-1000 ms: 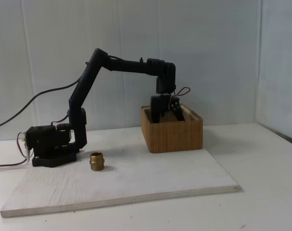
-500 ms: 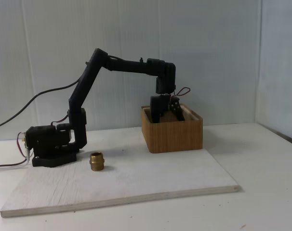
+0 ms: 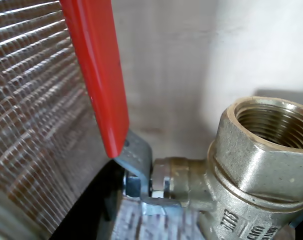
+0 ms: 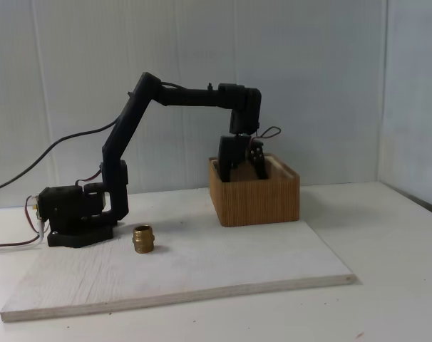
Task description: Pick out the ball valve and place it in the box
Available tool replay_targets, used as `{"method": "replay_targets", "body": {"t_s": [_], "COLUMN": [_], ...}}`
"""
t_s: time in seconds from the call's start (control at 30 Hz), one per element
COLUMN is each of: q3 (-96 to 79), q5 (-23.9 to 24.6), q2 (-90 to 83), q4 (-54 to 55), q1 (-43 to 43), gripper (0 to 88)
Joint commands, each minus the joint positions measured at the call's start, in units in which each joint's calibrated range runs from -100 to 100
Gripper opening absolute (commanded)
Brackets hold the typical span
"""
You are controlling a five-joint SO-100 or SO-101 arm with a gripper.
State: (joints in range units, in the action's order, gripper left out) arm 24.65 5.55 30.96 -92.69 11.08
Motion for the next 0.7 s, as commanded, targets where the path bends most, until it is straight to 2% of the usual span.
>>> {"method": "replay_targets", "body": {"t_s": [0.0, 0.1, 0.3, 0.67], "q3": [5.7, 6.9, 6.8, 6.9], "q5": [-0.4, -0.4, -0.4, -0.4], "q2": [-2.2, -2.2, -2.2, -2.2], "q4": [-2.3, -2.9, -2.9, -2.9], "q1": [0.1, 0.0, -0.1, -0.2], "gripper": [20.2, 21.5, 31.0, 32.1]}}
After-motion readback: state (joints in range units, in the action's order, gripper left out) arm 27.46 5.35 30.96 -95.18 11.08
